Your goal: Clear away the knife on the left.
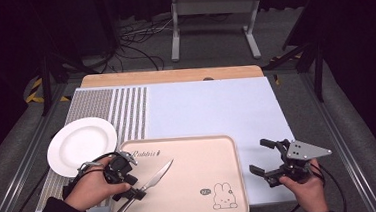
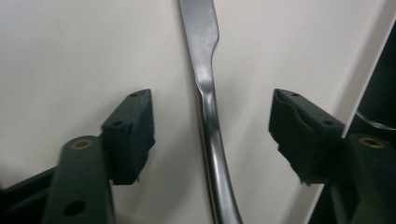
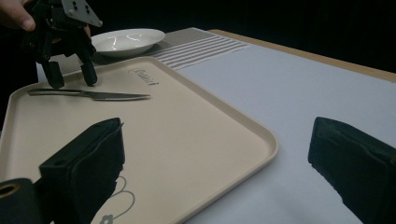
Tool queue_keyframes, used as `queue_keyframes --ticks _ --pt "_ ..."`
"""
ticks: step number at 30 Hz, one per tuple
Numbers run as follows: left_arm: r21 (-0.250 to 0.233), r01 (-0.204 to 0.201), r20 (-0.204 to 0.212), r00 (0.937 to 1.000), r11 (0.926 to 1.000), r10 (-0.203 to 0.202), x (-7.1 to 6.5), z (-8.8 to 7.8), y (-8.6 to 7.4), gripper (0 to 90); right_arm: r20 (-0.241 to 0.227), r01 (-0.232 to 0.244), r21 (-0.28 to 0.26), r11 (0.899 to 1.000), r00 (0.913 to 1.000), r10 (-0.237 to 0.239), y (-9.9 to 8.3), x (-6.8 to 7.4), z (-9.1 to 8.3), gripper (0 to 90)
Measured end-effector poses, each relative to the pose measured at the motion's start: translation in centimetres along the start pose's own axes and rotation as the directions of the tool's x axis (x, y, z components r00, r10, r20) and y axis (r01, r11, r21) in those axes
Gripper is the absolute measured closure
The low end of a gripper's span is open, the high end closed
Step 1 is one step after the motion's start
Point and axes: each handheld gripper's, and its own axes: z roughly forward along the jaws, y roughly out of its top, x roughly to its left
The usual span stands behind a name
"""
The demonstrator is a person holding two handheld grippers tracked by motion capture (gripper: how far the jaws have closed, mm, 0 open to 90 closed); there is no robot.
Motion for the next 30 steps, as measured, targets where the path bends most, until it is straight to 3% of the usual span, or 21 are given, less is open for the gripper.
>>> queue_keyframes --ticks 1,2,6,8,9,11,13,14,15,16,20,25,30 --pt "0.000 0.000 0.000 1.0000 1.0000 0.000 0.0 0.0 0.0 26.0 0.000 0.000 0.000 1.000 1.0000 0.000 0.0 0.0 0.0 4.6" --pt "-0.018 -0.026 -0.003 0.9997 0.9995 0.026 -0.2 0.0 0.2 24.0 0.002 -0.001 0.001 1.000 1.0000 0.001 0.0 0.0 0.0 4.6" --pt "-0.051 -0.067 -0.006 0.9977 0.9964 0.067 -0.7 0.0 0.4 23.5 0.000 0.000 0.001 1.000 1.0000 0.000 0.0 0.0 0.0 4.5" --pt "-0.050 -0.102 -0.019 0.9947 0.9935 0.101 -1.0 0.0 0.6 29.9 -0.001 0.000 0.001 1.000 1.0000 0.000 0.0 0.0 0.0 4.6" --pt "-0.052 -0.118 -0.029 0.9928 0.9917 0.116 -1.1 0.0 0.8 34.5 -0.001 0.000 0.001 1.000 1.0000 0.000 0.0 0.0 0.0 4.5" --pt "-0.051 -0.197 -0.060 0.9792 0.9791 0.194 -1.6 0.0 1.0 55.1 -0.003 0.000 0.002 1.000 1.0000 0.000 -0.1 0.0 0.0 4.6" --pt "-0.052 -0.243 -0.080 0.9678 0.9686 0.239 -1.8 0.0 1.2 69.3 -0.002 -0.001 0.001 1.000 1.0000 0.001 -0.1 0.0 0.0 4.5" --pt "-0.056 -0.257 -0.088 0.9639 0.9649 0.251 -2.1 0.0 1.2 75.7 -0.002 -0.001 0.000 1.000 1.0000 0.001 -0.1 0.0 0.0 4.6" --pt "-0.056 -0.257 -0.088 0.9639 0.9649 0.251 -2.1 0.0 1.2 83.5 -0.002 -0.001 0.000 1.000 1.0000 0.001 -0.1 0.0 0.0 4.6" --pt "-0.057 -0.300 -0.098 0.9510 0.9524 0.293 -2.1 0.1 1.5 89.9 -0.003 0.000 -0.001 1.000 1.0000 0.000 0.0 0.0 0.0 4.6" --pt "-0.025 -0.323 -0.108 0.9416 0.9460 0.319 -2.3 0.7 1.6 90.0 -0.005 0.000 0.000 1.000 1.0000 0.000 0.0 0.0 0.0 4.6" --pt "-0.002 -0.336 -0.103 0.9369 0.9418 0.334 -2.2 1.3 1.7 90.0 -0.005 0.001 0.000 1.000 1.0000 -0.001 0.0 0.0 0.0 4.6" --pt "0.046 -0.377 -0.118 0.9174 0.9250 0.380 -2.5 1.8 1.7 90.0 -0.002 -0.001 0.003 1.000 1.0000 0.001 -0.1 -0.1 0.0 4.6"
